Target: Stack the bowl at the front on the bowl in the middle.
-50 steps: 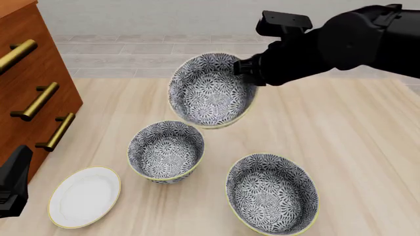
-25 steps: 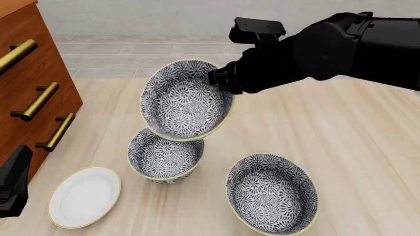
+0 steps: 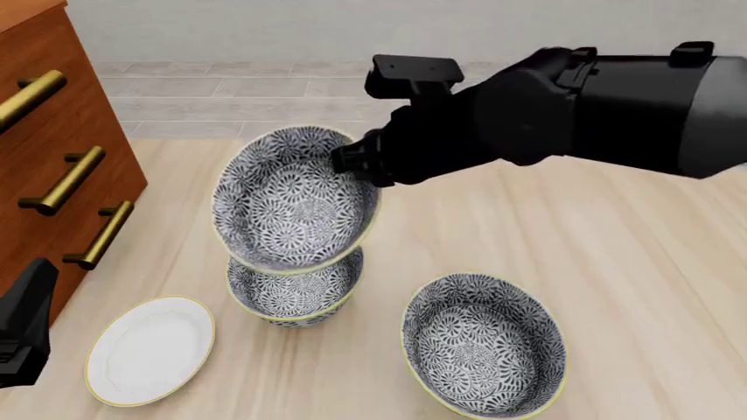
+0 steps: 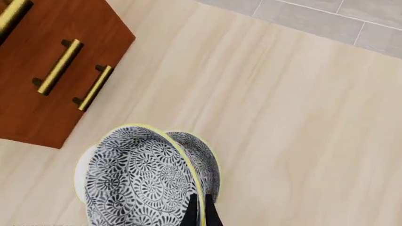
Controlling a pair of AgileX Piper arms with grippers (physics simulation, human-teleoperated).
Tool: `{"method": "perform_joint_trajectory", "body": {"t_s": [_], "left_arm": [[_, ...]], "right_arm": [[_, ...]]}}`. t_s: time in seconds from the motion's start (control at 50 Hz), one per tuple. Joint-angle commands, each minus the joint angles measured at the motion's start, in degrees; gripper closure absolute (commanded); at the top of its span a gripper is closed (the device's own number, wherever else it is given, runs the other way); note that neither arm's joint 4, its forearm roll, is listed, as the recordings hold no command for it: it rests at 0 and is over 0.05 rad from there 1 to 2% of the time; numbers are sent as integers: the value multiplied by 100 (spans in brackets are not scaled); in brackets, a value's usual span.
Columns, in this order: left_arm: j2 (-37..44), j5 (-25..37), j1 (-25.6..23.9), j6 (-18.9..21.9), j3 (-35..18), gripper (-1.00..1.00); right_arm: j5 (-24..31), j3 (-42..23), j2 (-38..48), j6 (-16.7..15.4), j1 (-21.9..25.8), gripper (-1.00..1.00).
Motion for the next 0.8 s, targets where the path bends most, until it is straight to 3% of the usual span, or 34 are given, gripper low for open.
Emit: {"method": "perform_joint_trajectory", "body": {"t_s": [0.02,0.8], "left_arm": [[2,13,3,-12,1,-100],[2,14,3,-12,1,-100]], "right_arm": [[-94,-45,110,32,106,100],[-685,304,525,227,285,100]]}}
